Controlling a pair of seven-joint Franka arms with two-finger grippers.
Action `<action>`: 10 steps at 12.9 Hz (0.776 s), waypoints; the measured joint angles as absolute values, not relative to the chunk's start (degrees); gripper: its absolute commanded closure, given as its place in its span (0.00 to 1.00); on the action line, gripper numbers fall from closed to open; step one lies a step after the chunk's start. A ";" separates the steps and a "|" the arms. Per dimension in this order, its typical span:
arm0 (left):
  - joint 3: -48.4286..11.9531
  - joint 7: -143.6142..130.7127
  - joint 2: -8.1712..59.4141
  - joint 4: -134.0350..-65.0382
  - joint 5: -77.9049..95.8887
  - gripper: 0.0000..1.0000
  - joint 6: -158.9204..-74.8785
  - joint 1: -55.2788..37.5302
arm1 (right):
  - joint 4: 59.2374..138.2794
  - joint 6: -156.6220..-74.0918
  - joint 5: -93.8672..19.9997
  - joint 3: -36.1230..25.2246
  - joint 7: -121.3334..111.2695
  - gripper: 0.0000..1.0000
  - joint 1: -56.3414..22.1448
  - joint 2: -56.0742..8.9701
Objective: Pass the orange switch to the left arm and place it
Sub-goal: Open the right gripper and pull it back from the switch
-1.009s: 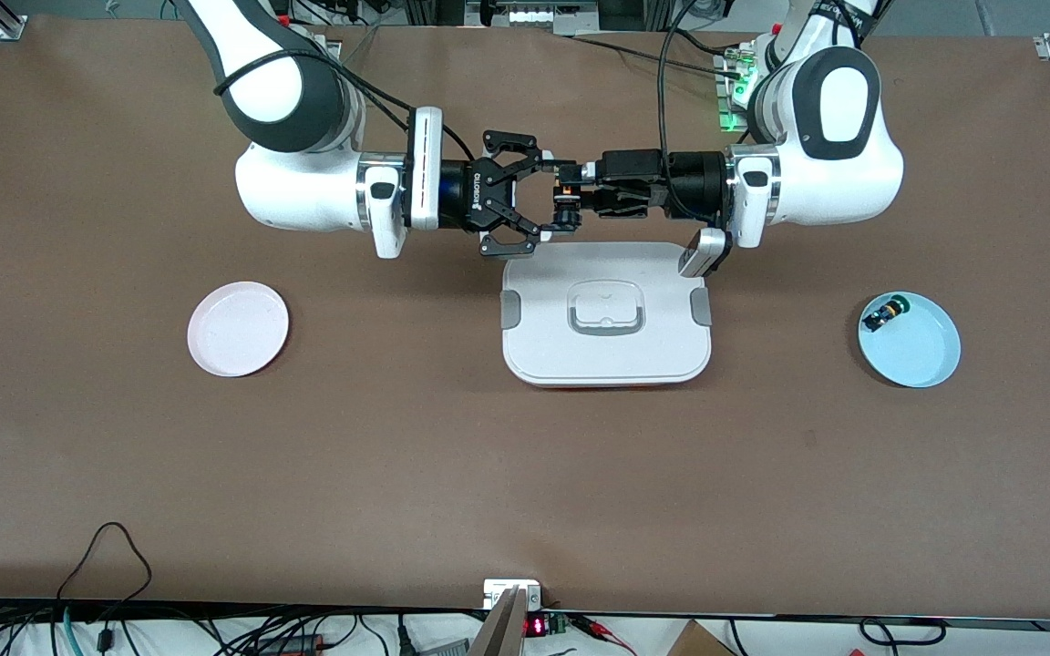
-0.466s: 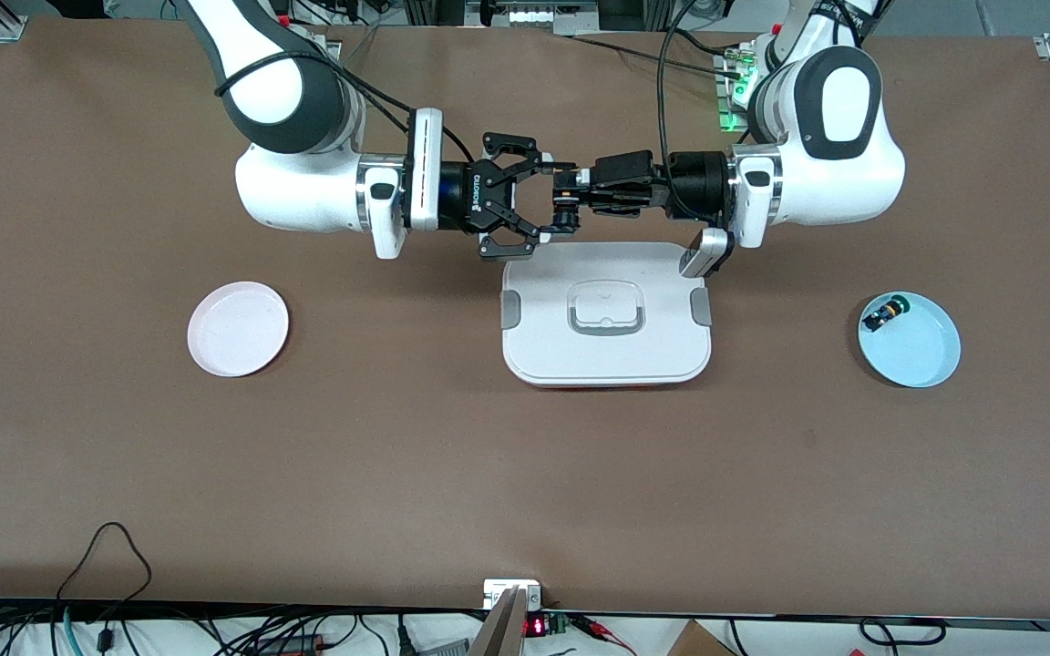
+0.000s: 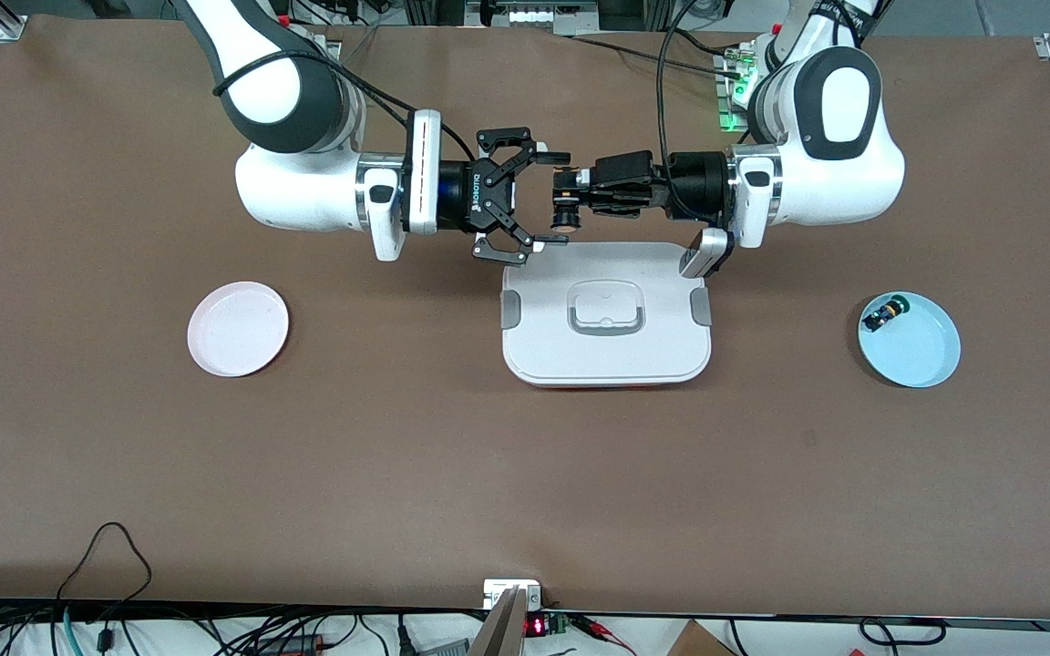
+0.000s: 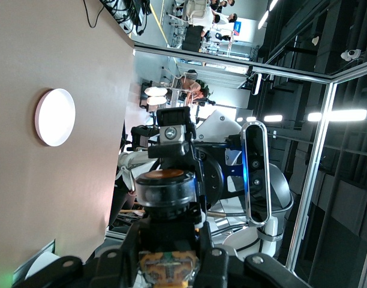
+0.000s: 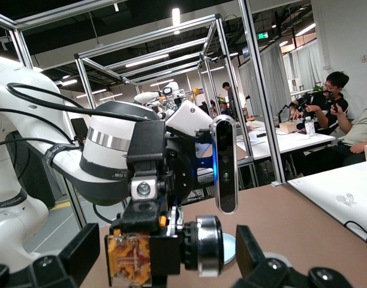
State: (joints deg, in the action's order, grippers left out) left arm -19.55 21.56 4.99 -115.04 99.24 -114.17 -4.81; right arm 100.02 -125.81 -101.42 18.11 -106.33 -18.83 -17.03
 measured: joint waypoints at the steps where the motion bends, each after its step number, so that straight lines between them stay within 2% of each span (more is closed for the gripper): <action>1: -19.54 21.59 4.99 -115.04 99.24 0.80 -114.17 -4.78 | 100.01 -125.87 -101.43 18.10 -106.31 0.00 -18.82 -17.03; 5: -19.31 22.06 5.03 -114.82 95.11 0.80 -114.25 -4.39 | 100.01 -126.07 -101.43 17.84 -106.29 0.00 -18.01 -17.03; 10: -18.86 22.10 7.02 -110.62 75.60 0.80 -112.03 -1.07 | 100.44 -126.04 -99.70 17.61 -106.07 0.00 -14.16 -16.95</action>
